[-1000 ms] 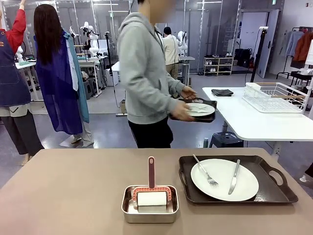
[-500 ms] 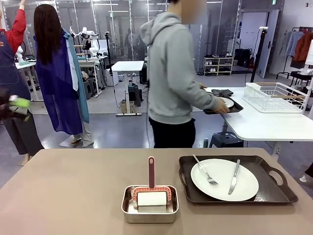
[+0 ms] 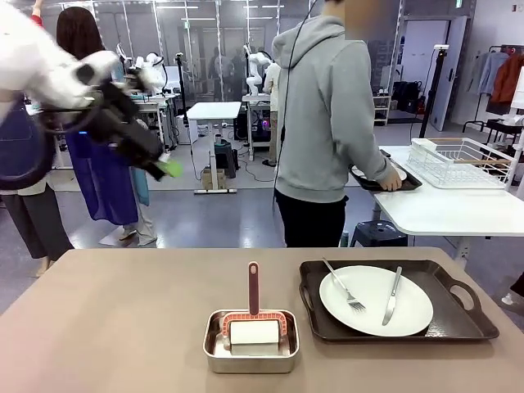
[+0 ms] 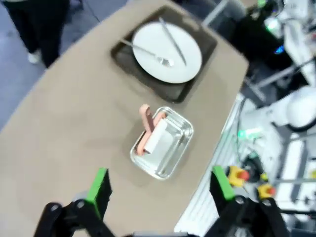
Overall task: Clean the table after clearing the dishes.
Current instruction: When the left (or right) Handle tray is removed, use the left hand (or right hand) to clean the left (or right) side of the table with the Lint Roller.
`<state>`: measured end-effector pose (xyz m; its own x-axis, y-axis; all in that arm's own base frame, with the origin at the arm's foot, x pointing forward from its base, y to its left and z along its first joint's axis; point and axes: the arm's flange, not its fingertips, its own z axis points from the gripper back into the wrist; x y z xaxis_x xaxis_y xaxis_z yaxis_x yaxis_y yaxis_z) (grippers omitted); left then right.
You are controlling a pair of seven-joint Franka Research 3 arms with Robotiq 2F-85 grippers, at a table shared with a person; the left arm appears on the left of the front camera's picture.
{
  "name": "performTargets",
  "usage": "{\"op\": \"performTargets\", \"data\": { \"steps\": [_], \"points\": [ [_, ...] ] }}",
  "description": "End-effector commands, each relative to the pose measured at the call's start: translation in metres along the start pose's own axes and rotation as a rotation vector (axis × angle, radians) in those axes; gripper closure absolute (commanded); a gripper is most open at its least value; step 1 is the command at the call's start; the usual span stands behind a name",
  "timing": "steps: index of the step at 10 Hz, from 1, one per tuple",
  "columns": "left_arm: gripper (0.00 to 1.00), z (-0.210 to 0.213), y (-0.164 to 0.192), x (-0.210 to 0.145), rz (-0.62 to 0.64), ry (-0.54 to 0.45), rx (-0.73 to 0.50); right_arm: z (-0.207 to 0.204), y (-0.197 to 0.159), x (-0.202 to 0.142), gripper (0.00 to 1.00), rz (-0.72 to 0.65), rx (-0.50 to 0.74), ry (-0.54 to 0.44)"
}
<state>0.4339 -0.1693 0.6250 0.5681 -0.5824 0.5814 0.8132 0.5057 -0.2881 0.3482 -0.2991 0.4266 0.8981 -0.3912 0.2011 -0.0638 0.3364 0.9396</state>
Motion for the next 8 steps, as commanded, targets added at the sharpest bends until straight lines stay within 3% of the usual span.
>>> {"op": "performTargets", "data": {
  "steps": [1,4,5,6,8],
  "points": [
    [0.00,-0.027,-0.001,0.049,-0.126,0.156,0.040,0.001,0.002,-0.002,0.00,0.017,0.014,-0.002],
    [0.00,-0.089,-0.032,0.107,-0.358,0.352,0.062,0.001,0.002,-0.002,0.00,0.017,0.014,-0.002],
    [0.00,-0.095,-0.040,0.114,-0.406,0.345,0.033,0.001,0.002,-0.002,0.00,0.017,0.014,-0.002],
    [0.00,-0.094,-0.035,0.089,-0.303,0.288,0.041,0.001,0.002,-0.002,0.00,0.017,0.014,-0.002],
    [0.00,-0.094,-0.035,0.089,-0.303,0.288,0.041,0.001,0.002,-0.002,0.00,0.017,0.014,-0.002]
  ]
}}
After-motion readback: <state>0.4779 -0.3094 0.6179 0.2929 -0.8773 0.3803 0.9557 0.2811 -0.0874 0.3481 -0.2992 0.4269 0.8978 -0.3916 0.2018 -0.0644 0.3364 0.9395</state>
